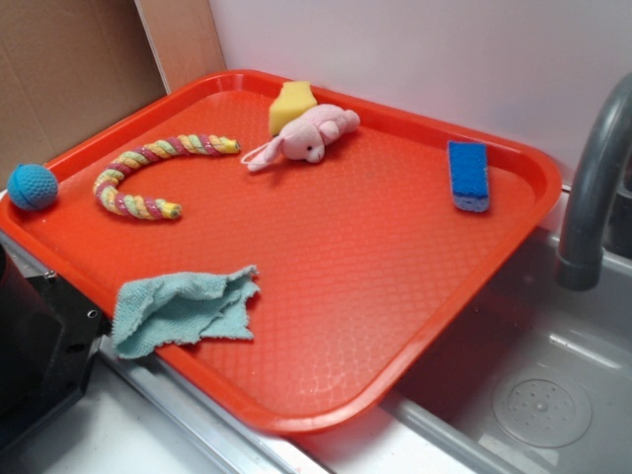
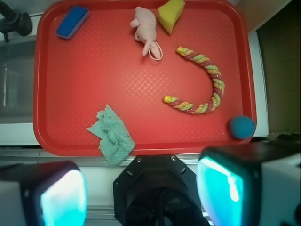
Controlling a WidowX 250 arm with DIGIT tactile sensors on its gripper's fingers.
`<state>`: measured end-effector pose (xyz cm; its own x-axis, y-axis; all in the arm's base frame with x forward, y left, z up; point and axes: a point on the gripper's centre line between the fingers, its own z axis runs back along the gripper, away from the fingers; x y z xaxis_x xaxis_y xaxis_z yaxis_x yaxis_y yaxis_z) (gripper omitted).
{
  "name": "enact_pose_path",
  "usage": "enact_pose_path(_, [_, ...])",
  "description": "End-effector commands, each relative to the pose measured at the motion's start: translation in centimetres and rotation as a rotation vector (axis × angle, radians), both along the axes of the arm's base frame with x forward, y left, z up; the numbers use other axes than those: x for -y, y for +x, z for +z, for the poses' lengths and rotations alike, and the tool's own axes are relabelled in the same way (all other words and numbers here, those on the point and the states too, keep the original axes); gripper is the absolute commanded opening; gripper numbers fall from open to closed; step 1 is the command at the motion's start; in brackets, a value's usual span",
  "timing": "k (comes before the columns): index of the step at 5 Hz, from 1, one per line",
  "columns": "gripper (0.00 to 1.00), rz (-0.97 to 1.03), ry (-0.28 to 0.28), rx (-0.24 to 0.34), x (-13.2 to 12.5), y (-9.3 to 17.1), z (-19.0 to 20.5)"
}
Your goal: Grab the multicolored rope.
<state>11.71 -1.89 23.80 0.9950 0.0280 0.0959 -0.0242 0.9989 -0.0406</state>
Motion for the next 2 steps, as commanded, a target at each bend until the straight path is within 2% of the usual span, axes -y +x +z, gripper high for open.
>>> enact_pose_path(1, [1.00, 0.000, 0.000, 0.000, 0.0, 0.0, 0.0])
enact_pose_path(2, [1.00, 0.084, 0.025, -0.061, -0.7, 2.2, -1.3])
